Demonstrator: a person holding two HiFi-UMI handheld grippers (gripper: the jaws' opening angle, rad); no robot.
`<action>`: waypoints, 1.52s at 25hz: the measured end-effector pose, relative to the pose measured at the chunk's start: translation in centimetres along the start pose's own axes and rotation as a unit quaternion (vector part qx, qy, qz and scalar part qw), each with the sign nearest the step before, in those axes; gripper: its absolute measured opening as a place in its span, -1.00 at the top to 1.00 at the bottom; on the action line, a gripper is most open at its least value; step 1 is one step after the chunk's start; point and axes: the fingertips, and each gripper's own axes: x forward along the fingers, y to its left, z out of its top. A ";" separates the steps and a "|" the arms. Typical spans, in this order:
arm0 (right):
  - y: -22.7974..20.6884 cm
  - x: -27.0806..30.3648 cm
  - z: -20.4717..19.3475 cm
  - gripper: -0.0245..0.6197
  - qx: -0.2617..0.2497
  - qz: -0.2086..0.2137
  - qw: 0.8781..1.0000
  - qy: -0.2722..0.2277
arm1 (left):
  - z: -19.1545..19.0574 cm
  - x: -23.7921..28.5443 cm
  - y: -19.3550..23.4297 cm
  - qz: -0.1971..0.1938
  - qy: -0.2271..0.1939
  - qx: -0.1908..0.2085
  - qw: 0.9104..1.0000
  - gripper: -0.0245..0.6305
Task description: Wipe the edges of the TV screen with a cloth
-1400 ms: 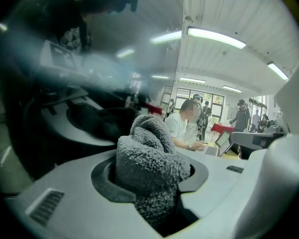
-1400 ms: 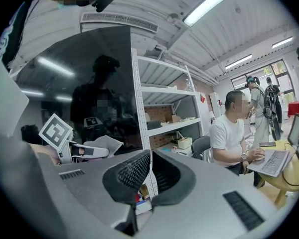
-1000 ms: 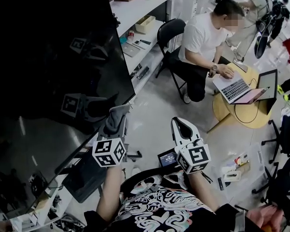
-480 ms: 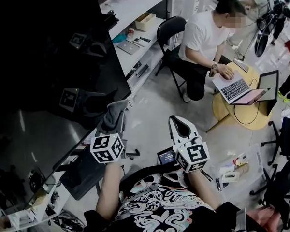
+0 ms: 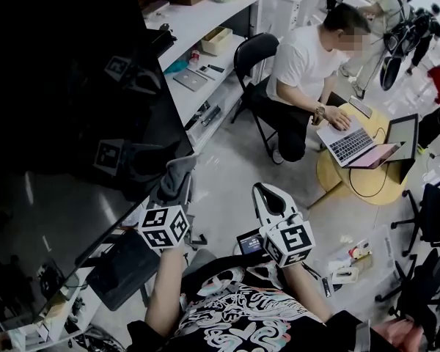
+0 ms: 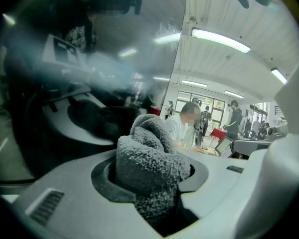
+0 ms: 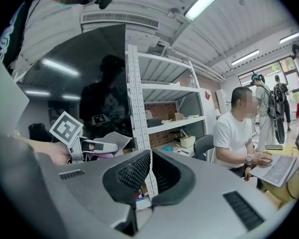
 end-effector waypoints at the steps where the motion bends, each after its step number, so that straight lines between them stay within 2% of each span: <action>1: -0.2 0.0 0.1 0.81 0.000 -0.002 1.000 -0.001 | 0.1 0.3 -0.3 -0.003 0.000 0.000 1.000 0.36; 13: -2.7 -0.7 0.7 0.81 0.001 -0.023 1.000 -0.001 | 0.9 3.9 -3.3 -0.050 0.003 0.016 0.999 0.36; 15: -3.3 -0.6 0.7 0.81 -0.002 -0.027 1.000 0.001 | 1.1 4.7 -4.2 -0.074 0.003 0.035 0.997 0.36; 17: -3.6 -0.2 0.8 0.81 -0.008 -0.028 1.000 0.004 | 1.6 5.2 -5.0 -0.090 -0.005 0.074 0.993 0.36; 19: -3.6 0.0 1.4 0.81 -0.024 -0.027 0.999 0.005 | 2.6 4.9 -5.9 -0.093 -0.025 0.116 0.989 0.36; 22: -3.5 -0.5 2.3 0.81 -0.052 -0.027 0.998 0.000 | 3.9 3.2 -7.8 -0.090 -0.063 0.152 0.982 0.36; 26: -3.9 -0.9 2.7 0.81 -0.058 -0.019 0.998 -0.012 | 4.7 0.6 -8.9 -0.062 -0.103 0.168 0.978 0.36; 30: -3.2 -0.6 3.1 0.81 -0.075 0.001 0.997 -0.011 | 5.4 -2.8 -7.8 -0.015 -0.128 0.173 0.976 0.36; 38: 4.5 1.3 2.9 0.82 -0.111 0.088 0.990 -0.009 | 4.6 -11.4 -1.8 0.091 -0.142 0.156 0.973 0.36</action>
